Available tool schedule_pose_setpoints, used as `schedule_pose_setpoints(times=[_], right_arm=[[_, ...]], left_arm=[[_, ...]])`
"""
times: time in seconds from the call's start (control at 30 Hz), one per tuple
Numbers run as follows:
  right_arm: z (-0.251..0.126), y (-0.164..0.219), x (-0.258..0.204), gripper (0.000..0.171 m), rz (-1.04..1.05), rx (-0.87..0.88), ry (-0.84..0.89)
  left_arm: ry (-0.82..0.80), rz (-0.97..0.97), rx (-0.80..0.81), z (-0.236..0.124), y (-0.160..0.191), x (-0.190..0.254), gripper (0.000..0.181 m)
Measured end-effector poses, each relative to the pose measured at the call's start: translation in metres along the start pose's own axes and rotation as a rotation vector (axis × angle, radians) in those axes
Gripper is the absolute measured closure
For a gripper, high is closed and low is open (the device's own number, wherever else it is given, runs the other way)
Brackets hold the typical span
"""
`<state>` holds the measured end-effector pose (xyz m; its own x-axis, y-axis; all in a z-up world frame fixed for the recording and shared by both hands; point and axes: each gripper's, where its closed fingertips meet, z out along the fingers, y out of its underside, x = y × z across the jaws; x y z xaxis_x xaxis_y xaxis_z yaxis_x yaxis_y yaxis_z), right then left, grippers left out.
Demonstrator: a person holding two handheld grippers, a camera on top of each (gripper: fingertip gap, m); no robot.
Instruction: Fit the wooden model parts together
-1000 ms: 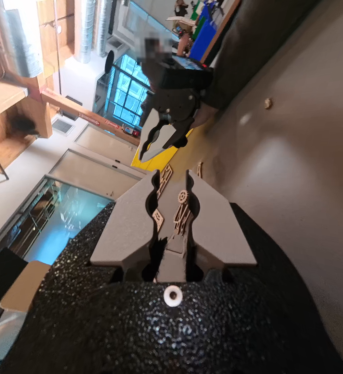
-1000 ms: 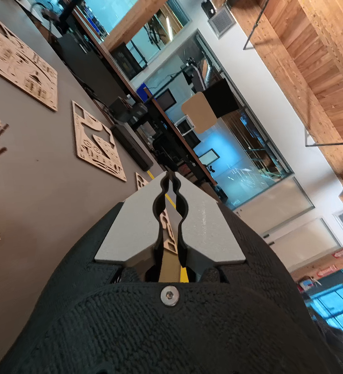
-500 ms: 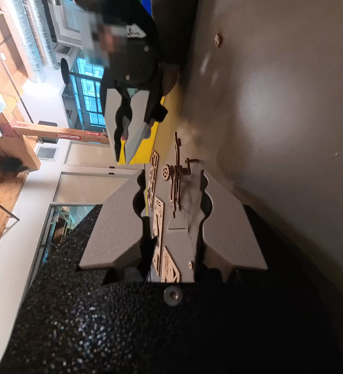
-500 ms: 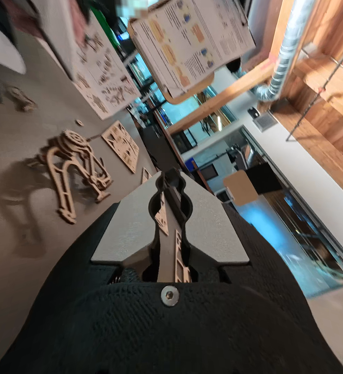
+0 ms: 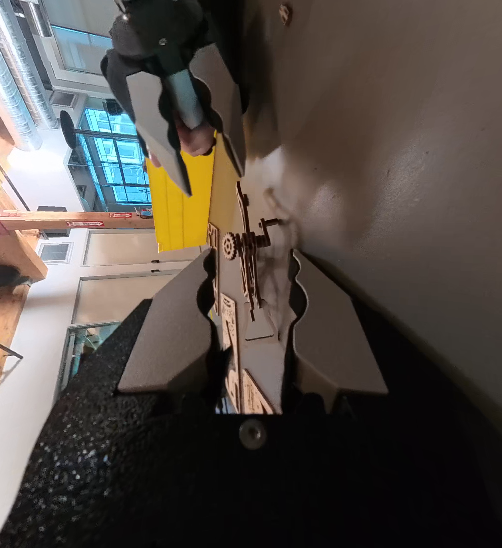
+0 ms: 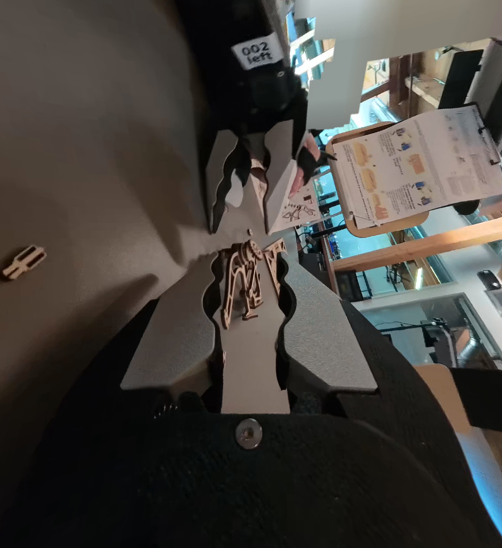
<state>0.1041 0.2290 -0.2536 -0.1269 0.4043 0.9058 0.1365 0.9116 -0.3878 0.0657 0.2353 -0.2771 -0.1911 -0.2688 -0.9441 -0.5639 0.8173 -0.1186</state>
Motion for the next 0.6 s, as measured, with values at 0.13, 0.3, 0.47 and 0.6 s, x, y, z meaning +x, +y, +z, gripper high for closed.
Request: schedule_pose_setpoints(times=[0.13,0.3,0.47,0.6], right_arm=[[0.004,0.014,-0.006,0.141,-0.093,-0.096,-0.004],[0.010,0.024,-0.008,0.150,-0.175,-0.177,0.014],[0.013,0.031,-0.006,0.157,-0.181,-0.215,0.037],[0.014,0.032,-0.004,0.165,-0.187,-0.225,0.054]], left_arm=[[-0.012,-0.051,0.026,-0.002,-0.003,-0.001,0.135],[-0.030,-0.103,0.050,-0.003,-0.006,-0.002,0.135],[-0.039,-0.198,0.051,-0.002,-0.002,-0.007,0.127],[-0.044,-0.211,0.053,-0.002,-0.001,-0.008,0.126]])
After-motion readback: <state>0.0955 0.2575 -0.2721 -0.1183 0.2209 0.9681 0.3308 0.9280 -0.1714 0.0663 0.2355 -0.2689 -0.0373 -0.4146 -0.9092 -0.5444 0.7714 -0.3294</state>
